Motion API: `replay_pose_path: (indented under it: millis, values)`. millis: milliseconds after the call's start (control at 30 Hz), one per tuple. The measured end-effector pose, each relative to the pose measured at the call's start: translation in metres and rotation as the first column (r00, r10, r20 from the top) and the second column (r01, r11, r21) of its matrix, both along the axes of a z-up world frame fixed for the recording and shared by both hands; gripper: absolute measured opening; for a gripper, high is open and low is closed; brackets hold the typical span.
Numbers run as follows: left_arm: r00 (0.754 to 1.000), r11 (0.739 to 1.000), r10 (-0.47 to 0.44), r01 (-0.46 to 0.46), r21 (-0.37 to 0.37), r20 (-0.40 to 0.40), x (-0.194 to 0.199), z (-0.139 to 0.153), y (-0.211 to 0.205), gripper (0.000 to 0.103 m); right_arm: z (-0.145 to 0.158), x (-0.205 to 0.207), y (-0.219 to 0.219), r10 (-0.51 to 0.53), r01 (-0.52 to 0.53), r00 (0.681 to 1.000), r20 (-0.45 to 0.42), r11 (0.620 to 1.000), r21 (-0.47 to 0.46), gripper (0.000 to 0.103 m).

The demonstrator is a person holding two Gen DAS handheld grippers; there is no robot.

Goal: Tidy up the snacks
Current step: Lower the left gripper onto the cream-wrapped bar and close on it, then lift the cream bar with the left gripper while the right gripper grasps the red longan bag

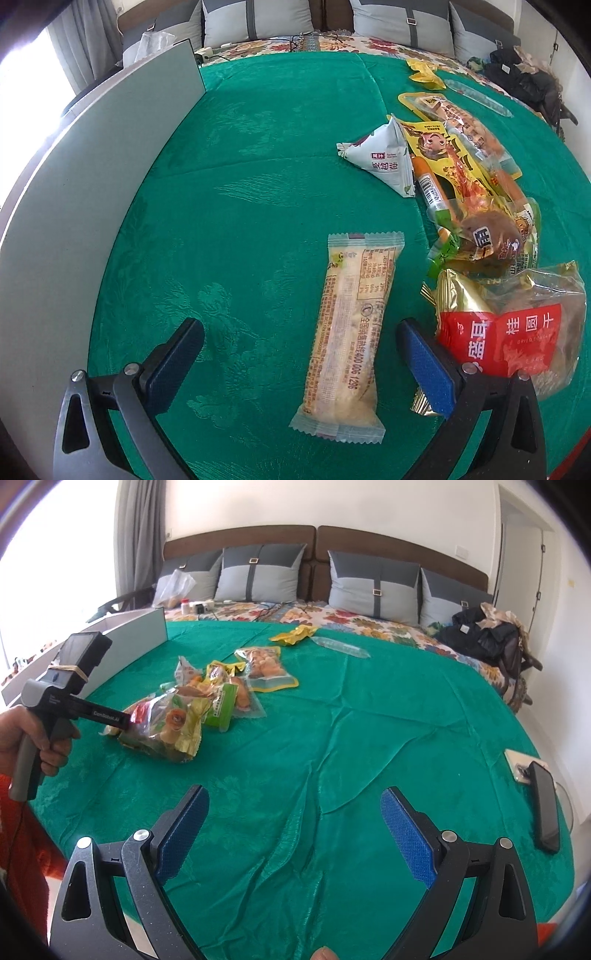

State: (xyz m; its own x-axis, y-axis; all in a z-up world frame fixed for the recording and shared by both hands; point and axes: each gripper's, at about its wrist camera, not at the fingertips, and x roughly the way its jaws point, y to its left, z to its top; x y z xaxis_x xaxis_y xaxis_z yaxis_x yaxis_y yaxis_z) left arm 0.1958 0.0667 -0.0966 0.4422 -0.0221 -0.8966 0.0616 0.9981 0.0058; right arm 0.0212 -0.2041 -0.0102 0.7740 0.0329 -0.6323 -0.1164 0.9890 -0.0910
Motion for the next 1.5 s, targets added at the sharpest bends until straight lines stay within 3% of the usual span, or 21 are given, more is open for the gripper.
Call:
replay_pose_path:
  millis: [100,233,367,400,467,500,567,700,800,933,1033,1100,1167,1233,1300,1367,1400,1500]
  values:
    - [0.999,0.999,-0.001,-0.002,-0.053,-0.049,0.008,-0.003,0.008,0.103,-0.001,0.003,0.000,-0.006,0.006,1.000,-0.010,1.000,0.015,0.096]
    - [0.996,0.999,-0.006,0.003,-0.036,-0.086,0.016,-0.002,0.010,0.103,-0.002,0.004,0.003,0.003,-0.003,1.000,-0.019,1.000,0.015,0.096]
    - [0.980,0.999,-0.026,0.020,-0.033,-0.196,0.025,-0.002,0.009,0.103,0.000,0.003,0.005,0.012,-0.011,1.000,-0.014,1.000,0.008,0.096]
    - [0.980,0.999,-0.029,0.022,-0.036,-0.198,0.023,0.000,0.008,0.097,0.000,0.003,0.005,0.010,-0.010,1.000,-0.013,1.000,0.007,0.096]
    - [0.986,0.996,-0.080,0.075,-0.038,-0.149,0.013,0.008,0.002,0.076,0.000,0.003,0.003,0.004,-0.004,1.000,-0.015,1.000,0.008,0.096]
    - [0.984,0.993,-0.120,0.115,-0.039,-0.131,0.007,0.012,-0.003,0.052,0.001,0.003,0.002,0.001,-0.001,1.000,-0.017,1.000,0.010,0.096]
    - [0.977,0.986,-0.167,0.164,-0.039,-0.129,-0.006,0.017,-0.009,0.021,0.000,0.003,0.000,-0.003,0.003,1.000,-0.021,1.000,0.012,0.096]
    - [0.975,0.980,-0.180,0.166,-0.114,-0.127,-0.032,0.020,-0.003,0.019,-0.002,0.006,-0.001,0.008,-0.006,0.999,-0.043,1.000,0.029,0.096]
    - [0.985,0.976,-0.140,0.120,-0.182,-0.102,-0.055,0.024,0.013,0.018,-0.005,0.008,0.001,0.052,-0.047,0.996,-0.078,0.997,0.065,0.096]
    - [0.996,0.955,-0.077,0.063,-0.290,-0.039,-0.083,0.027,0.031,0.018,-0.001,0.020,0.011,0.180,-0.157,0.977,-0.111,0.970,0.186,0.096]
    - [0.999,0.945,-0.045,0.049,-0.323,0.019,-0.102,0.030,0.039,0.018,0.013,0.054,0.046,0.324,-0.295,0.935,-0.147,0.937,0.185,0.096]
    - [0.999,0.930,-0.024,0.035,-0.366,0.033,-0.109,0.031,0.045,0.018,0.014,0.079,0.091,0.448,-0.441,0.866,-0.223,0.894,0.085,0.096]
    - [0.999,0.921,-0.020,0.031,-0.389,0.033,-0.111,0.032,0.050,0.018,0.007,0.095,0.140,0.536,-0.585,0.792,-0.292,0.803,-0.113,0.096]
    - [0.999,0.923,-0.028,0.043,-0.383,0.043,-0.115,0.037,0.052,0.018,-0.010,0.110,0.176,0.566,-0.659,0.747,-0.348,0.697,-0.282,0.096]
    - [0.998,0.925,-0.034,0.054,-0.377,0.058,-0.121,0.042,0.055,0.018,-0.032,0.130,0.194,0.536,-0.682,0.723,-0.437,0.654,-0.327,0.096]
    - [0.996,0.925,-0.038,0.065,-0.373,0.081,-0.129,0.048,0.061,0.018,-0.050,0.143,0.193,0.475,-0.683,0.702,-0.531,0.660,-0.313,0.092]
    - [0.995,0.924,-0.036,0.069,-0.377,0.092,-0.132,0.051,0.065,0.018,-0.051,0.146,0.188,0.457,-0.671,0.701,-0.548,0.684,-0.287,0.081]
    - [0.994,0.910,-0.018,0.059,-0.410,0.105,-0.139,0.052,0.077,0.018,-0.028,0.143,0.159,0.412,-0.560,0.761,-0.502,0.807,-0.186,0.066]
